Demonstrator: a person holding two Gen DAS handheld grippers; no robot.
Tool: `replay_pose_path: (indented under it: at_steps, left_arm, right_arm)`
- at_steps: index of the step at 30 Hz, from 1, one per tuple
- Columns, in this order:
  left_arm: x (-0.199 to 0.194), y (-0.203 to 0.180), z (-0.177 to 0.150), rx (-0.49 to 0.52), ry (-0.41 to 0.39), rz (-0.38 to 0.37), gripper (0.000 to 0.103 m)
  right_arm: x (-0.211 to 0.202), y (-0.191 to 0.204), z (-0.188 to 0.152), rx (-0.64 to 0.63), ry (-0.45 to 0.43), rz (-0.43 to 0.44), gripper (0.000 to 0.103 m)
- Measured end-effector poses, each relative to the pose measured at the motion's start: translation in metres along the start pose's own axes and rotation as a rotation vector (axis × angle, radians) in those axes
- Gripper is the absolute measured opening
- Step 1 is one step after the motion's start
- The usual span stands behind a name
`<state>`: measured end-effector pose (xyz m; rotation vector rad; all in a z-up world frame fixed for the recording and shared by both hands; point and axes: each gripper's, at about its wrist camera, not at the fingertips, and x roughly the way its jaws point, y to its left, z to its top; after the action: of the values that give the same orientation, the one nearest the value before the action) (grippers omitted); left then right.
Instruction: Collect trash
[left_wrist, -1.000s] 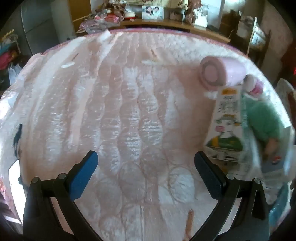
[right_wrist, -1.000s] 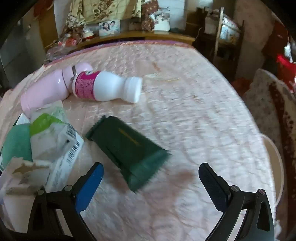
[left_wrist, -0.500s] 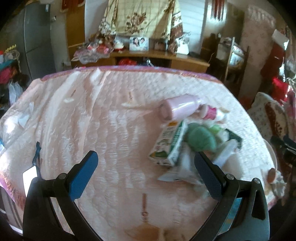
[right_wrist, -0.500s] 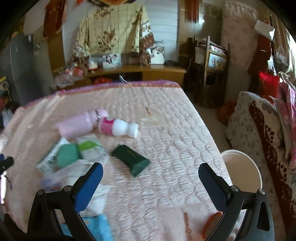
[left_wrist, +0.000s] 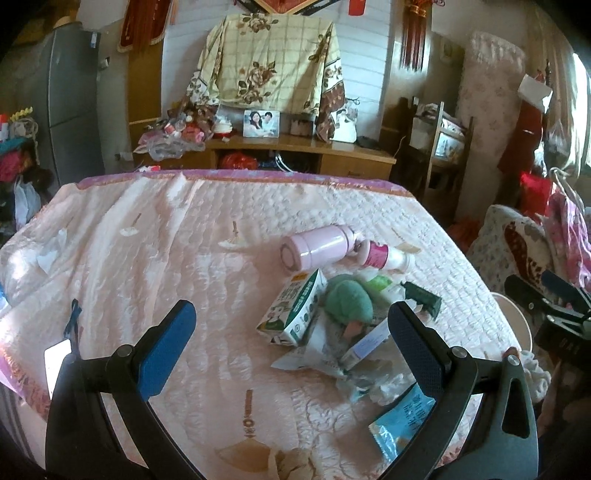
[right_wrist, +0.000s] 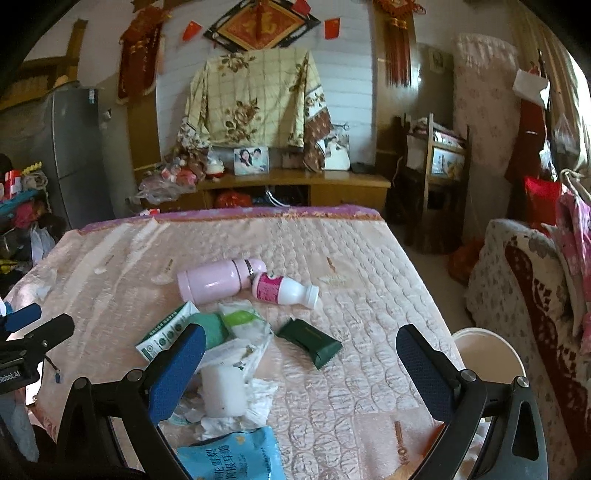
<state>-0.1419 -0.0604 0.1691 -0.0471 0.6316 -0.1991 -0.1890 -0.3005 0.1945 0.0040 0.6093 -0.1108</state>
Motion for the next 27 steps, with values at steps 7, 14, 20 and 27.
replay_pose_path:
  at_steps: [7,14,20,27]
  left_arm:
    - [-0.004,-0.004,0.002,-0.012,-0.018,-0.012,0.103]
    - [-0.006,-0.005,0.004,-0.018,-0.035,-0.021,0.103]
    - [-0.007,-0.005,0.005,-0.02,-0.042,-0.021,0.103]
    - [-0.01,-0.01,0.006,-0.013,-0.066,-0.022,0.103]
  right_arm:
    - [-0.006,0.004,0.001,0.003,-0.02,0.004,0.102]
    - [-0.006,0.003,0.003,0.009,-0.025,0.009,0.102]
    - [-0.01,0.005,0.007,0.005,-0.05,0.005,0.102]
    - [-0.012,0.006,0.011,0.003,-0.067,0.007,0.102]
